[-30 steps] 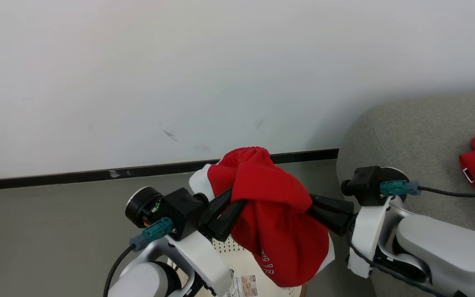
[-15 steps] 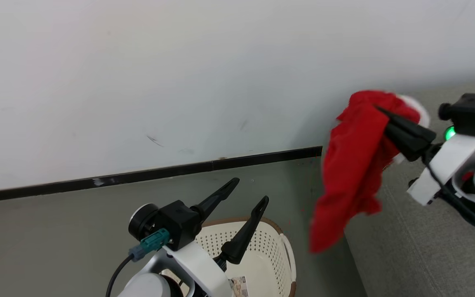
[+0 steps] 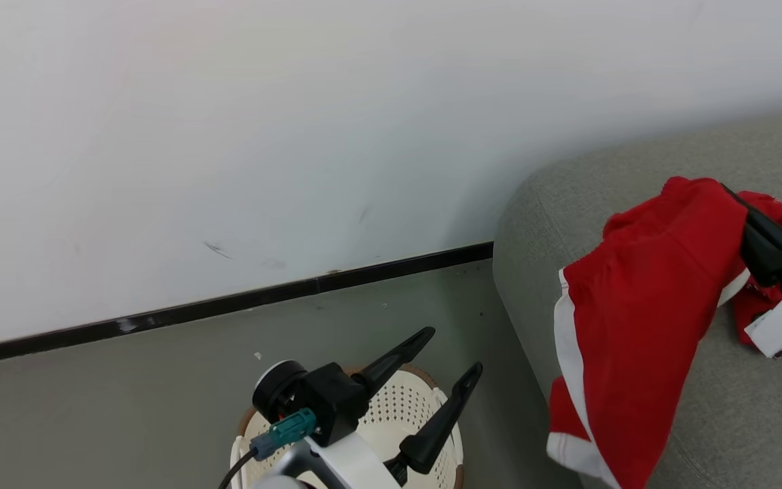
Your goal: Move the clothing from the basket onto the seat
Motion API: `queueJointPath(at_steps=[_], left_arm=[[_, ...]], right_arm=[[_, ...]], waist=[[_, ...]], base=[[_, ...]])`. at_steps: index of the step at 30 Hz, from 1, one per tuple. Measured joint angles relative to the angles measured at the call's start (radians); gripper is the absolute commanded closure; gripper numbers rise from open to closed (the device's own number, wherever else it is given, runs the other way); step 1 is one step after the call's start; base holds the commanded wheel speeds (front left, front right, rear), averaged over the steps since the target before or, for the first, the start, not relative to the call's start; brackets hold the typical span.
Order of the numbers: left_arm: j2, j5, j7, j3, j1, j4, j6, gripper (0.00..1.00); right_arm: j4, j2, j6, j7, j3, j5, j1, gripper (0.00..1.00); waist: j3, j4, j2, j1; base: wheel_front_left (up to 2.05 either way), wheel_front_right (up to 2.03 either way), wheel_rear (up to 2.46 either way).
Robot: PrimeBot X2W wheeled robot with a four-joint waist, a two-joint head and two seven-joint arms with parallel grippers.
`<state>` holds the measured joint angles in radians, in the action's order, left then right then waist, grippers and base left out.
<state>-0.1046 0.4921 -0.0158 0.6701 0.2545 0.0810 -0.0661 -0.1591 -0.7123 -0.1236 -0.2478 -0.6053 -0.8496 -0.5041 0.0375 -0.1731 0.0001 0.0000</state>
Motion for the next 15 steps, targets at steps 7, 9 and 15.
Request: queueJointPath(at_steps=[7, 9, 15], left_arm=[[0.007, -0.001, -0.021, 0.037, 0.000, -0.014, -0.016, 0.00], [0.010, -0.001, -0.026, 0.046, 0.000, -0.017, -0.016, 0.00], [0.015, -0.004, -0.044, 0.063, 0.000, -0.023, -0.018, 0.00]], right_arm=[[0.024, 0.031, 0.000, 0.000, 0.128, 0.036, 0.124, 1.00], [0.032, 0.036, 0.000, 0.000, 0.166, 0.045, 0.155, 1.00], [0.054, 0.046, 0.000, 0.000, 0.252, 0.085, 0.237, 1.00]], waist=[[0.005, -0.039, 0.0000, 0.0000], [0.006, -0.051, 0.0000, 0.0000], [0.008, -0.083, 0.0000, 0.0000]], base=[[0.00, 0.00, 0.00], [0.00, 0.00, 0.00], [0.00, 0.00, 0.00]])
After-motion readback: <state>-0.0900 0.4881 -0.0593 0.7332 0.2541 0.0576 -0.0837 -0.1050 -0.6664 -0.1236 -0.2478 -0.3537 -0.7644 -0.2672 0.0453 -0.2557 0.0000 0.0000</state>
